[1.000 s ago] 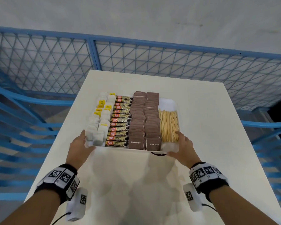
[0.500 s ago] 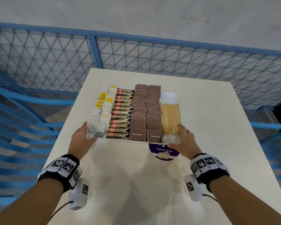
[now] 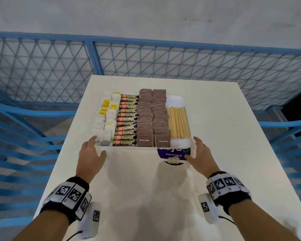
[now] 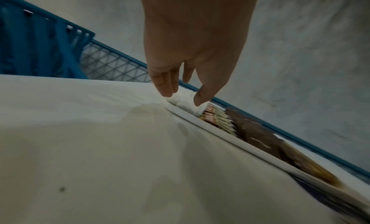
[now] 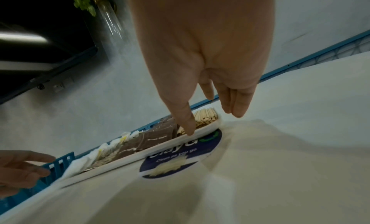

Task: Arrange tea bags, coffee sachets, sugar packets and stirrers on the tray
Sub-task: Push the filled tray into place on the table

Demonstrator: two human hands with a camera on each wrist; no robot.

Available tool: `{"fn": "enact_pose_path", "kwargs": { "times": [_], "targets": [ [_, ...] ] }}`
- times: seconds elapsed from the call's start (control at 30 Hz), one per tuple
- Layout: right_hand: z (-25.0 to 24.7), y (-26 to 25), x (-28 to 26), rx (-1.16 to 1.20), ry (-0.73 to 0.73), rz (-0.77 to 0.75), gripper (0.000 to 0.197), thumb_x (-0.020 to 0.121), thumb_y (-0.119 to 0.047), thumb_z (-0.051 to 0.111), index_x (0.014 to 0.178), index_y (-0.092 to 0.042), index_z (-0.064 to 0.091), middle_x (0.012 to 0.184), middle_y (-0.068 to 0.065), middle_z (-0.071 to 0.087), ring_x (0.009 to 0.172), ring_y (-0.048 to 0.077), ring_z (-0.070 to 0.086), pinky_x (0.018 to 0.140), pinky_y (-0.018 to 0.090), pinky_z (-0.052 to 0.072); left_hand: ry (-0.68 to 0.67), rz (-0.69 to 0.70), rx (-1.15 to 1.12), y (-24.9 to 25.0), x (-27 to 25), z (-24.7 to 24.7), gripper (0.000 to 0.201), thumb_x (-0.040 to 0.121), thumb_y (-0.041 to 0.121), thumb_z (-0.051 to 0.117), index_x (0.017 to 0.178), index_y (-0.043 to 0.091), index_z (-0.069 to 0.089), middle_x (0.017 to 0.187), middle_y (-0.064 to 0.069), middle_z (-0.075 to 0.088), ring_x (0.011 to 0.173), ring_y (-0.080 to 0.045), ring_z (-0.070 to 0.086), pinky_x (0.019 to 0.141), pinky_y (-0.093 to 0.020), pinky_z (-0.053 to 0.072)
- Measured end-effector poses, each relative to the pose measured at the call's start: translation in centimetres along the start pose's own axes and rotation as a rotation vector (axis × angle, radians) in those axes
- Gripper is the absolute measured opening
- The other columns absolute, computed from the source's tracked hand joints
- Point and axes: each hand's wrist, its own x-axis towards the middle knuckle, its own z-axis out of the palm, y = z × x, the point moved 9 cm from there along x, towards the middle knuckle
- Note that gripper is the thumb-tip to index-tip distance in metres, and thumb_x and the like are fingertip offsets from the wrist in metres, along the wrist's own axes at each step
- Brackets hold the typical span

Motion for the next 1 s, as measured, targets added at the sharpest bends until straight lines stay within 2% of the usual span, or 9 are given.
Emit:
{"fn": "enact_pose_path", "kwargs": {
  "times": [0.13, 0.27, 0.4, 0.53, 0.6, 0.7, 0.87, 0.93, 1.0],
  "targets": [
    [-1.5, 1.9, -5.3, 0.099, 0.108, 0.045, 0.070, 0.085, -0.017, 0.063, 0.143, -0.011, 0.024, 0.133, 0.015, 0.044, 0.124, 0.029, 0.040, 0.103, 0.037, 0.034, -0.082, 0.186, -0.011, 4.5, -4.7, 2.1, 0.049, 0.082, 0.007, 0.065, 0.129, 0.007, 0.050, 0.122, -0.015, 0.051, 0.110, -0.033, 0.054, 0.095, -0.042, 0.044],
    [-3.5, 4.2, -10.6, 0.080, 0.206, 0.047, 0.055, 0.084, -0.017, 0.065, 0.134, -0.009, 0.043, 0.118, 0.011, 0.051, 0.111, 0.027, 0.050, 0.094, 0.034, 0.044, -0.280, 0.387, -0.011, 9.1, -9.5, 5.3, 0.029, 0.087, 0.012, 0.060, 0.115, 0.019, 0.060, 0.111, 0.007, 0.048, 0.101, -0.015, 0.055, 0.084, -0.018, 0.038],
    [-5.9, 7.7, -16.8, -0.055, 0.277, 0.052, 0.047, 0.082, -0.017, 0.068, 0.126, -0.008, 0.054, 0.113, 0.011, 0.054, 0.106, 0.029, 0.050, 0.088, 0.026, 0.036, -0.496, 0.552, 0.020, 14.2, -14.9, 9.6, 0.021, 0.091, 0.020, 0.056, 0.112, 0.024, 0.060, 0.107, 0.013, 0.054, 0.091, -0.003, 0.054, 0.075, -0.005, 0.037],
    [-9.0, 11.9, -21.7, -0.200, 0.398, 0.073, 0.049, 0.068, -0.009, 0.080, 0.114, -0.004, 0.061, 0.098, 0.015, 0.057, 0.088, 0.034, 0.054, 0.081, 0.032, 0.037, -0.667, 0.704, 0.026, 19.8, -20.5, 14.0, 0.021, 0.091, 0.020, 0.055, 0.111, 0.022, 0.060, 0.108, 0.008, 0.059, 0.093, -0.007, 0.055, 0.079, -0.014, 0.040],
    [-10.5, 13.9, -23.6, -0.237, 0.461, 0.079, 0.054, 0.066, -0.012, 0.081, 0.115, -0.006, 0.058, 0.099, 0.014, 0.055, 0.089, 0.032, 0.052, 0.082, 0.036, 0.040, -0.730, 0.772, 0.059, 22.5, -23.3, 16.3, 0.024, 0.092, 0.020, 0.053, 0.115, 0.021, 0.059, 0.112, 0.005, 0.058, 0.099, -0.009, 0.054, 0.082, -0.017, 0.039],
    [-12.3, 17.2, -26.0, -0.252, 0.521, 0.189, 0.068, 0.062, -0.022, 0.084, 0.119, -0.005, 0.051, 0.107, 0.019, 0.052, 0.096, 0.039, 0.051, 0.081, 0.051, 0.044, -0.792, 0.880, 0.128, 26.1, -27.1, 19.6, 0.029, 0.092, 0.020, 0.052, 0.120, 0.019, 0.057, 0.118, 0.001, 0.056, 0.106, -0.014, 0.053, 0.087, -0.020, 0.037],
    [-11.7, 23.5, -27.7, -0.241, 0.320, 0.408, 0.098, 0.040, -0.040, 0.091, 0.118, 0.004, 0.051, 0.105, 0.027, 0.055, 0.092, 0.046, 0.055, 0.077, 0.054, 0.047, -0.885, 0.996, 0.226, 30.4, -32.2, 24.3, 0.037, 0.090, 0.016, 0.051, 0.127, 0.016, 0.052, 0.126, -0.005, 0.050, 0.113, -0.023, 0.049, 0.096, -0.030, 0.036],
    [-10.7, 25.5, -27.9, -0.254, 0.226, 0.436, 0.090, 0.044, -0.047, 0.088, 0.112, 0.004, 0.056, 0.100, 0.026, 0.059, 0.087, 0.045, 0.058, 0.075, 0.052, 0.050, -0.905, 1.032, 0.264, 31.6, -33.8, 25.8, 0.041, 0.088, 0.014, 0.052, 0.130, 0.015, 0.050, 0.127, -0.007, 0.048, 0.112, -0.026, 0.048, 0.096, -0.032, 0.037],
    [-9.7, 26.7, -27.9, -0.266, 0.130, 0.413, 0.071, 0.055, -0.058, 0.076, 0.099, -0.004, 0.064, 0.098, 0.018, 0.062, 0.085, 0.038, 0.059, 0.075, 0.046, 0.051, -0.913, 1.061, 0.281, 32.5, -34.9, 27.1, 0.046, 0.087, 0.013, 0.053, 0.133, 0.016, 0.047, 0.130, -0.008, 0.045, 0.114, -0.027, 0.046, 0.096, -0.033, 0.036]
  ]
}}
